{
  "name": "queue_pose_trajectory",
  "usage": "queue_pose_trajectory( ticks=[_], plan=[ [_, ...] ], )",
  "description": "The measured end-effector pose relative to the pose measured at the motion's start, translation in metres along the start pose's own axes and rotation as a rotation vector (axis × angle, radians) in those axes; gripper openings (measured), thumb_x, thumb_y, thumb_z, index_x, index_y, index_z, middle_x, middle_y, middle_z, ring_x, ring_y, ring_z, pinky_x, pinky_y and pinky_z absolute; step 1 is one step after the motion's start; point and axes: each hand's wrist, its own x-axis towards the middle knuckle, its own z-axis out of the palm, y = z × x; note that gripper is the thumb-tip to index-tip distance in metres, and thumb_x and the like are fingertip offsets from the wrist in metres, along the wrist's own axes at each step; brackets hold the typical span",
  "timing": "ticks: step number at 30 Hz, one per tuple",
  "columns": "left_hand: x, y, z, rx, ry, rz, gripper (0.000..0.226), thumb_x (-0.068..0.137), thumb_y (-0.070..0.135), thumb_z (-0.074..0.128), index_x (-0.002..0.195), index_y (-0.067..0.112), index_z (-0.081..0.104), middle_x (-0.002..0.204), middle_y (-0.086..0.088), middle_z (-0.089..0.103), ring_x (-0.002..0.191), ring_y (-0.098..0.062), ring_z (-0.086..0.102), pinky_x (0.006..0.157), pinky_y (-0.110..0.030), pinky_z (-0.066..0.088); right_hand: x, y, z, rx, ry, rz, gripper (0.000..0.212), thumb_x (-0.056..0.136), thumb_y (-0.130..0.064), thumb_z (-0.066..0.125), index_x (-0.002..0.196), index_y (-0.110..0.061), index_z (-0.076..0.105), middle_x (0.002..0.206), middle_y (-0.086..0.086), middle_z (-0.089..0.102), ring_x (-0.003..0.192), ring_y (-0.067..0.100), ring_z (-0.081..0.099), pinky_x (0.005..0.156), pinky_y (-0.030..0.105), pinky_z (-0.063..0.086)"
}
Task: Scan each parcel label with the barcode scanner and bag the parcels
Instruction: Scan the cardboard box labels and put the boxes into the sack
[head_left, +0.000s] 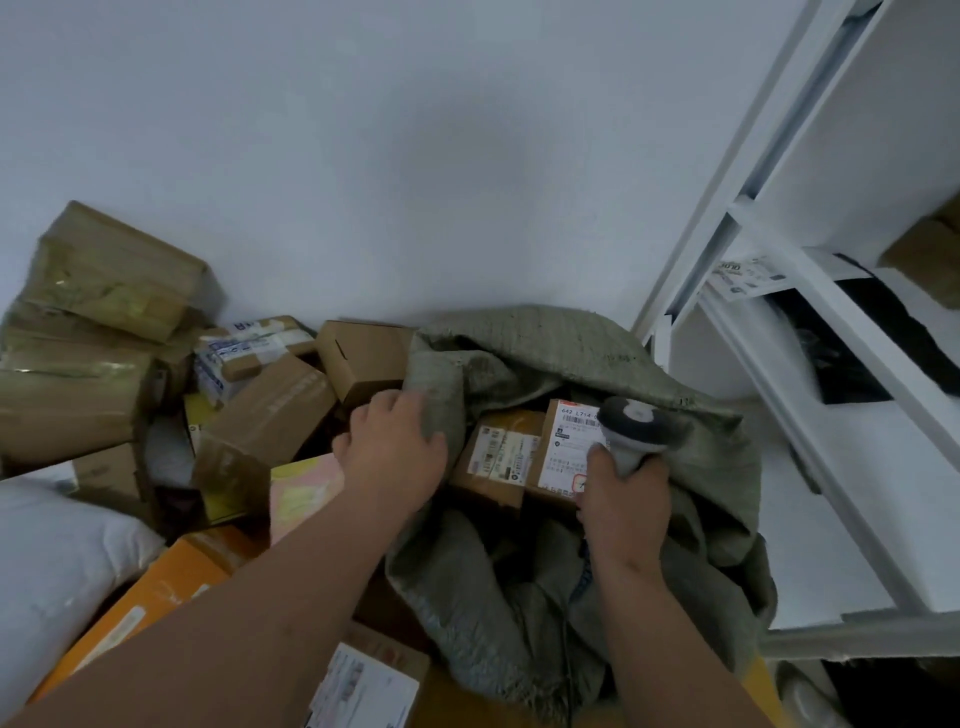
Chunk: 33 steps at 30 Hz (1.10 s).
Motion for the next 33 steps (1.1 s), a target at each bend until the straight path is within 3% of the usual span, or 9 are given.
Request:
queue_pose_trajectory(
  ticks=[3, 6, 8, 12, 15, 23, 28, 31, 33],
  plan=[
    [-0.005, -0.028, -0.013, -0.027, 0.047, -0.136, 0.069, 0.090, 0.040, 0.059, 0.150, 0.034, 0.025, 0.153, -0.003, 0.027, 0.141, -0.032, 0.022, 0.112, -0.056, 0.022, -0.019, -0.018, 0.014, 0.048, -0.171, -0.058, 0.017, 0.091, -0.031, 0.065, 0.103, -0.030, 0.053, 0.101, 0.001, 0.068, 0.089, 0.024, 0.070, 0.080, 0.048, 0.061],
    [-0.010, -0.059, -0.018, 0.019, -0.024, -0.229, 0.083, 0.084, 0.053, 0.062, 0.151, 0.038, 0.015, 0.156, -0.005, 0.016, 0.142, -0.037, 0.015, 0.111, -0.058, 0.022, -0.042, -0.030, 0.033, 0.021, -0.410, -0.054, 0.010, 0.094, -0.027, 0.064, 0.095, -0.030, 0.055, 0.095, 0.005, 0.067, 0.084, 0.026, 0.069, 0.071, 0.039, 0.061],
    [-0.014, -0.073, -0.017, 0.061, -0.081, -0.254, 0.090, 0.080, 0.063, 0.062, 0.151, 0.039, 0.012, 0.158, -0.004, 0.009, 0.143, -0.038, 0.011, 0.112, -0.057, 0.021, -0.058, -0.032, 0.045, -0.001, -0.542, -0.050, 0.008, 0.095, -0.025, 0.063, 0.093, -0.029, 0.056, 0.096, 0.011, 0.067, 0.082, 0.028, 0.069, 0.066, 0.035, 0.057],
    [-0.022, -0.086, -0.014, 0.170, -0.089, -0.216, 0.091, 0.076, 0.071, 0.060, 0.150, 0.040, 0.016, 0.155, -0.003, 0.012, 0.141, -0.037, 0.013, 0.109, -0.058, 0.024, -0.083, -0.025, 0.064, -0.088, -0.674, -0.030, 0.008, 0.095, -0.027, 0.063, 0.095, -0.030, 0.056, 0.097, 0.008, 0.066, 0.086, 0.026, 0.069, 0.072, 0.034, 0.059],
    [-0.024, -0.093, -0.014, 0.126, -0.087, -0.209, 0.085, 0.078, 0.065, 0.063, 0.146, 0.038, 0.021, 0.147, -0.004, 0.019, 0.136, -0.036, 0.017, 0.105, -0.057, 0.030, -0.093, -0.021, 0.070, -0.132, -0.676, -0.034, 0.010, 0.094, -0.026, 0.064, 0.091, -0.030, 0.055, 0.090, 0.007, 0.067, 0.082, 0.026, 0.070, 0.078, 0.043, 0.059],
    [-0.028, -0.103, -0.034, 0.061, 0.067, -0.100, 0.077, 0.063, 0.068, 0.043, 0.131, 0.034, 0.035, 0.132, -0.002, 0.042, 0.126, -0.031, 0.035, 0.100, -0.048, 0.035, -0.101, -0.029, 0.061, 0.041, -0.648, 0.078, 0.008, 0.094, -0.018, 0.064, 0.101, -0.021, 0.061, 0.089, 0.009, 0.065, 0.075, 0.022, 0.065, 0.065, 0.032, 0.053],
    [-0.044, -0.092, -0.067, -0.130, 0.230, -0.029, 0.068, 0.073, 0.043, 0.068, 0.132, 0.031, 0.037, 0.133, -0.002, 0.037, 0.128, -0.030, 0.029, 0.105, -0.044, 0.031, -0.103, -0.043, 0.057, 0.211, -0.567, 0.159, 0.019, 0.090, -0.020, 0.068, 0.108, -0.014, 0.063, 0.091, 0.011, 0.064, 0.080, 0.024, 0.065, 0.066, 0.033, 0.054],
    [-0.054, -0.087, -0.082, -0.305, 0.369, 0.023, 0.062, 0.070, 0.032, 0.078, 0.116, 0.033, 0.036, 0.116, 0.008, 0.034, 0.116, -0.013, 0.028, 0.099, -0.036, 0.034, -0.107, -0.052, 0.058, 0.270, -0.542, 0.175, 0.021, 0.091, -0.025, 0.068, 0.109, -0.016, 0.063, 0.095, 0.011, 0.066, 0.081, 0.023, 0.067, 0.066, 0.034, 0.053],
    [-0.054, -0.087, -0.087, -0.395, 0.438, 0.010, 0.066, 0.066, 0.032, 0.082, 0.110, 0.033, 0.033, 0.111, 0.009, 0.036, 0.110, -0.011, 0.033, 0.092, -0.033, 0.037, -0.112, -0.057, 0.058, 0.321, -0.532, 0.173, 0.018, 0.092, -0.027, 0.068, 0.108, -0.018, 0.063, 0.094, 0.010, 0.068, 0.083, 0.022, 0.069, 0.069, 0.035, 0.054]
  ],
)
